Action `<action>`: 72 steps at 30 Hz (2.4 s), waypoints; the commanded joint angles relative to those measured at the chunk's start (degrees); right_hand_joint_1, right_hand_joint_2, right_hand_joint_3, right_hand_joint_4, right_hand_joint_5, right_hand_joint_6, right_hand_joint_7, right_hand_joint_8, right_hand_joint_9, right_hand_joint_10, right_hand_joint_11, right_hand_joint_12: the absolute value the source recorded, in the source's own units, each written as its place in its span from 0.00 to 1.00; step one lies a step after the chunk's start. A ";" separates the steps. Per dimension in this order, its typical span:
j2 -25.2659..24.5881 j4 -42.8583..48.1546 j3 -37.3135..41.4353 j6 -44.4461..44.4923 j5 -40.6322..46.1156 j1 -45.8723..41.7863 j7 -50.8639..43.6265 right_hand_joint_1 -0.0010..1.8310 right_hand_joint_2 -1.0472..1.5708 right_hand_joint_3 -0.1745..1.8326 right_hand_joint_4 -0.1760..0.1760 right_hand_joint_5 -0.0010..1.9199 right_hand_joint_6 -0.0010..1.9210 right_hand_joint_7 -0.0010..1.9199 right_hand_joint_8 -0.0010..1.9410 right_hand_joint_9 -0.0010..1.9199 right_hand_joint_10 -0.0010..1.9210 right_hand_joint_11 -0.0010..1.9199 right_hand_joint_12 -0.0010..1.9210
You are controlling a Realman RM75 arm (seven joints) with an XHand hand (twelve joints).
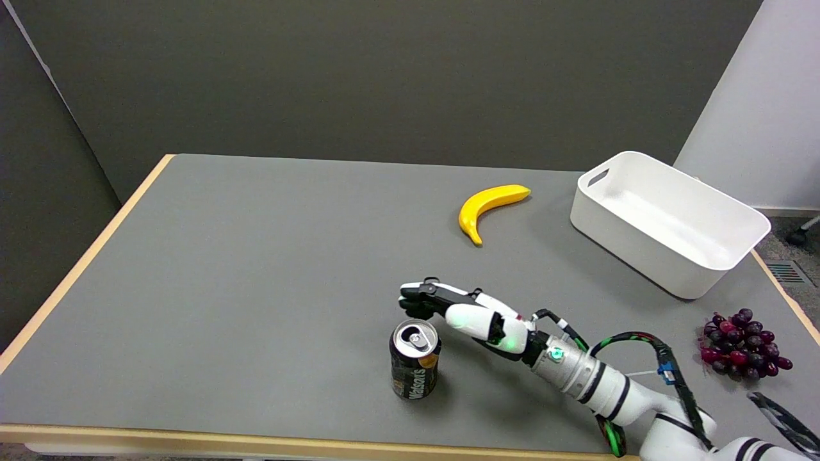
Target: Pick up the black can.
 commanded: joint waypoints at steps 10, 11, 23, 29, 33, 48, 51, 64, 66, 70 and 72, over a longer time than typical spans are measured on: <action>-6.14 -2.89 -2.21 0.19 -2.20 4.70 -4.47 0.12 0.63 0.54 0.36 0.09 0.22 0.13 0.19 0.10 0.41 0.00 0.58; -6.24 -2.89 -2.64 0.21 -2.20 5.10 -4.52 0.12 0.63 0.55 0.36 0.09 0.22 0.13 0.19 0.09 0.41 0.00 0.58; -6.02 -3.74 -6.45 1.23 -1.73 8.21 -4.52 0.17 0.63 0.56 0.36 0.07 0.22 0.10 0.18 0.07 0.38 0.00 0.54; -6.02 -5.04 -7.90 2.84 -1.30 8.13 -4.52 0.18 0.63 0.56 0.37 0.07 0.21 0.08 0.17 0.06 0.37 0.00 0.53; -5.97 -5.92 -8.89 4.32 -0.07 7.85 -4.52 0.18 0.63 0.57 0.35 0.05 0.21 0.06 0.17 0.04 0.36 0.00 0.52; -5.94 -9.56 -10.44 7.40 0.67 7.09 -4.52 0.16 0.63 0.56 0.31 0.04 0.18 0.04 0.15 0.02 0.35 0.00 0.51; -5.94 -10.81 -10.65 7.48 0.67 7.09 -4.52 0.16 0.63 0.54 0.31 0.04 0.17 0.04 0.14 0.02 0.35 0.00 0.50; -5.86 -12.07 -10.19 8.30 0.03 7.55 -4.52 0.40 0.64 0.56 0.33 0.00 0.08 0.00 0.00 0.00 0.14 0.00 0.40; -5.78 -12.21 -10.17 8.28 0.03 7.73 -4.52 0.44 0.64 0.57 0.30 0.00 0.04 0.00 0.00 0.00 0.08 0.00 0.39; -5.73 -12.31 -9.96 8.44 0.03 8.10 -4.52 0.51 0.64 0.58 0.30 0.00 0.02 0.00 0.00 0.00 0.02 0.00 0.38; -5.70 -12.31 -9.85 8.39 0.03 8.19 -4.52 0.55 0.64 0.58 0.30 0.00 0.01 0.00 0.00 0.00 0.00 0.00 0.38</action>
